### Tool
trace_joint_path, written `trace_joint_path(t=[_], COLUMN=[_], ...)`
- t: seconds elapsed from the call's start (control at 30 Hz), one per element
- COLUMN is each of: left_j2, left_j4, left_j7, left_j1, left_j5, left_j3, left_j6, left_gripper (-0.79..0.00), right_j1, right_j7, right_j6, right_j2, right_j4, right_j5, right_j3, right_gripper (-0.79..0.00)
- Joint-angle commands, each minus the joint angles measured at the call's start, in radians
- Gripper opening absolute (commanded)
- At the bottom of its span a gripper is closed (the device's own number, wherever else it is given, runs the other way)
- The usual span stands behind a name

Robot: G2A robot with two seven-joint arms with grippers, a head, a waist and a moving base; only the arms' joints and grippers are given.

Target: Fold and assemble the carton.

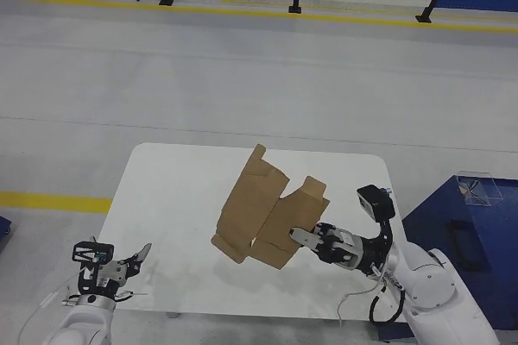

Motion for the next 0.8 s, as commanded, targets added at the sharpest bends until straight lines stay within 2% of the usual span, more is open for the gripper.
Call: trace_joint_path(t=[0.0, 0.37, 0.47, 0.6, 0.77], left_j2=[0.000, 0.000, 0.000, 0.000, 0.000], left_j4=[0.000, 0.000, 0.000, 0.000, 0.000], left_j7=[0.000, 0.000, 0.000, 0.000, 0.000], left_j1=[0.000, 0.000, 0.000, 0.000, 0.000], left_j5=[0.000, 0.000, 0.000, 0.000, 0.000], left_j3=[0.000, 0.000, 0.000, 0.000, 0.000], left_j6=[0.000, 0.000, 0.000, 0.000, 0.000], left_gripper=[0.000, 0.000, 0.000, 0.000, 0.000], right_j1=[0.007, 0.007, 0.006, 0.009, -0.002], right_j7=[0.011, 0.011, -0.013, 0.000, 0.053], right_j6=[0.006, 0.006, 0.012, 0.054, 0.135], right_j2=[-0.001, -0.001, -0.001, 0.001, 0.003], right_j4=[0.009, 0.009, -0.028, -0.087, -0.174], right_j5=[0.052, 0.052, 0.074, 0.288, 0.704], right_j3=[-0.011, -0.011, -0.002, 0.028, 0.098], right_gripper=[-0.785, -0.785, -0.785, -0.785, -0.785])
